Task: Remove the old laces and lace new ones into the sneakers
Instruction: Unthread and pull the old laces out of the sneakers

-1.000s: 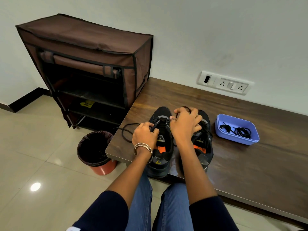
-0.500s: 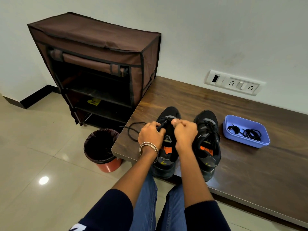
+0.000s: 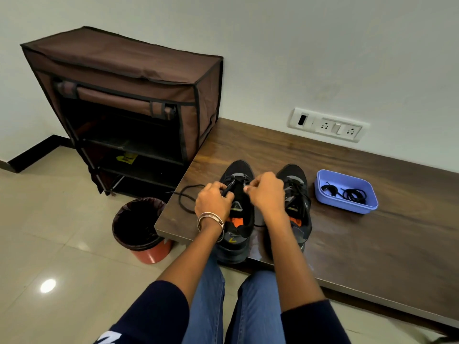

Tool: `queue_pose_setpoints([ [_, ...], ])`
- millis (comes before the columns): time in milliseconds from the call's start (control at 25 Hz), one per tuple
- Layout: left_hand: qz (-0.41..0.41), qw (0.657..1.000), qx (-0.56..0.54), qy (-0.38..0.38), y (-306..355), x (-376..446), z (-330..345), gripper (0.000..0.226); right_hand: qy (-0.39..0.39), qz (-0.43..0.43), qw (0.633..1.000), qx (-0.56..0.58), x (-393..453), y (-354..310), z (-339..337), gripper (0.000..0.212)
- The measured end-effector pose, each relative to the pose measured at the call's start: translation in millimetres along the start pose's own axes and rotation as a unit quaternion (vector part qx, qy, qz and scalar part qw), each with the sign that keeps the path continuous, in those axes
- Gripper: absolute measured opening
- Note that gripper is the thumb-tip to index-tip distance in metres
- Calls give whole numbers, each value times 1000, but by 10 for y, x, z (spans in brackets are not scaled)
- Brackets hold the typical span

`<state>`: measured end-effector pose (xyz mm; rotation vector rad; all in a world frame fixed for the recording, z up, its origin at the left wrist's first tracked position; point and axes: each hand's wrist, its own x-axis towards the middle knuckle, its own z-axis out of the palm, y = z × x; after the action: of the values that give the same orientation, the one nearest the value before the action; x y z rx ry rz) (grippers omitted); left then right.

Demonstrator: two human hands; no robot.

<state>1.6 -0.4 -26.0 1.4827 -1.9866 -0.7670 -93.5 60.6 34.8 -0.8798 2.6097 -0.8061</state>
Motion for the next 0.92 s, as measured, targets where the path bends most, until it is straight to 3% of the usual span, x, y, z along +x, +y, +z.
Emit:
queue_pose_setpoints([
  [120,4,999,-50,-13,-47,-9,7,22,-29,-53,995,-81,-165,73,280,27],
  [320,14,969,-244,-43,-103,64,-71,24,27,-65,996,-51,-131,226,522,38],
  [440,121,988,-96,-7,75,388,-58,25,43,-76,996,-30,-96,236,583,33],
  [520,204,976,18,-73,245,554,-42,17,47,-79,995,-25,-97,244,589,31],
  [600,210,950,153,-174,372,656,13,16,50,-70,996,-25,-103,253,578,29],
  [680,188,929,243,-208,480,697,38,16,60,-59,996,-21,-116,257,572,30],
  [800,246,885,357,-172,615,573,62,18,66,-42,997,-12,-142,232,549,32],
  [920,313,854,388,-144,549,457,175,23,60,-35,997,-12,-151,210,536,32],
])
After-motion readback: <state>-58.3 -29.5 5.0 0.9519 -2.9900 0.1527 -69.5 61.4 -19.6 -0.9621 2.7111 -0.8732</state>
